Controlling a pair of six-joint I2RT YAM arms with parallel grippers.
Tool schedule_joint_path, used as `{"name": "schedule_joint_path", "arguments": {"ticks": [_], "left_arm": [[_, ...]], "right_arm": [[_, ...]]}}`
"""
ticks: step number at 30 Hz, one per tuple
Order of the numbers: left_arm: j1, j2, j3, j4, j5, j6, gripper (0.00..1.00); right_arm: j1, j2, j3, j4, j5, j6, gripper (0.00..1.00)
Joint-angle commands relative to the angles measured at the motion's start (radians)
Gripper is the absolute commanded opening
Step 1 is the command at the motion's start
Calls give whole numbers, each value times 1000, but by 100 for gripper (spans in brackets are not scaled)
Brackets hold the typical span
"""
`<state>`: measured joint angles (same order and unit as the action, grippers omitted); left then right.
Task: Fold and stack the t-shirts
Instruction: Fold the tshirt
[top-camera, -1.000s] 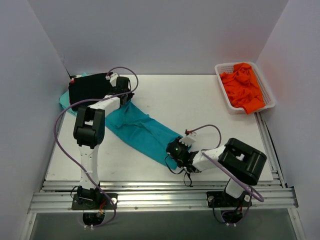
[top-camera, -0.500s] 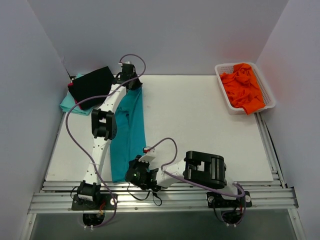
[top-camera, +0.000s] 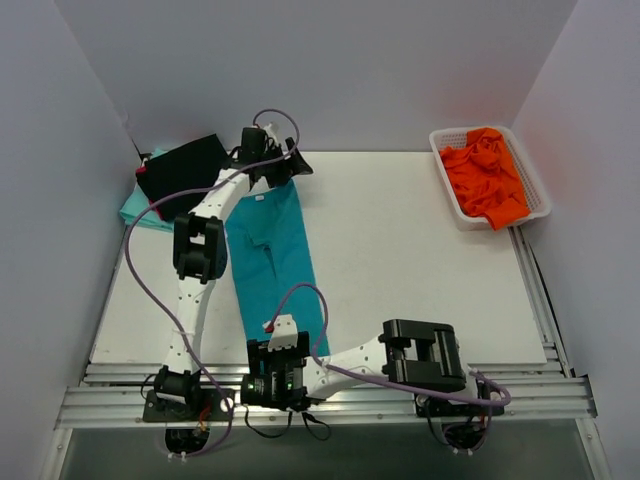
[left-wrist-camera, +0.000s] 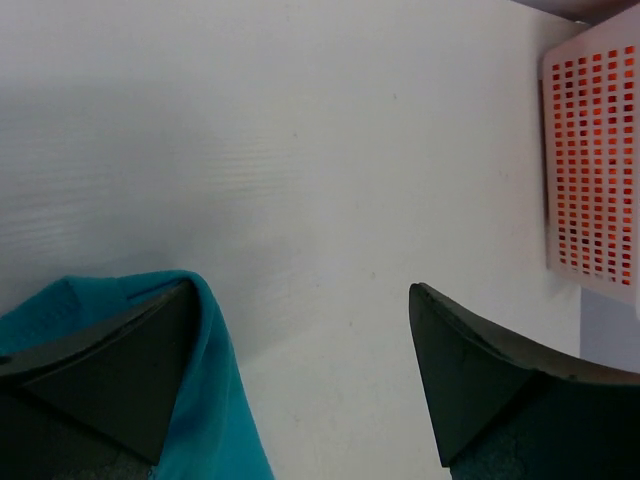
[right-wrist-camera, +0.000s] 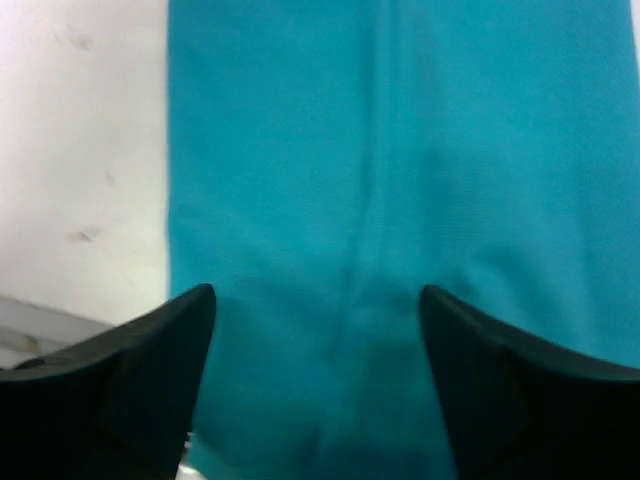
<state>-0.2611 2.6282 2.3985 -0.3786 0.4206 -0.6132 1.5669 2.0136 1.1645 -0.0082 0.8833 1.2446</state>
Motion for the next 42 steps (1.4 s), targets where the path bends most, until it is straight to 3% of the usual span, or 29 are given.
{"name": "schedule_joint_path", "arguments": {"ticks": [1,3,4,11,15,17,19,23,25,31,42], "left_arm": [[20,-270,-85,176,70,23,94],[39,-331,-150,190,60,30,94],[46,-385,-168,193,58,35,94],[100,-497,-243,124,92,99,94],[105,-475,-182,-23,80,199,94],[106,-473,-177,-81,11,208,94],[114,-523,-293,-47,-20,170,94],[128,-674,-623,205,-22,113,94],[134,-743,-765,254,-31,92,94],[135,-830,-949,362,-29,82,94],[135,-838,-1055,437,-31,93,95]], "right_arm": [[9,-105,27,-372,71,-45,83],[-4,-163,67,-419,106,-91,99],[-8,-177,113,-432,147,-105,100],[-132,-259,257,-311,118,-379,100],[-264,-297,264,-105,48,-589,98],[-353,-296,247,35,-76,-648,89],[-518,-239,256,74,-189,-660,73],[-712,-84,335,166,-338,-689,20],[-763,8,372,194,-441,-700,0],[-824,227,592,174,-562,-728,0],[-824,344,678,212,-632,-702,0]]}}
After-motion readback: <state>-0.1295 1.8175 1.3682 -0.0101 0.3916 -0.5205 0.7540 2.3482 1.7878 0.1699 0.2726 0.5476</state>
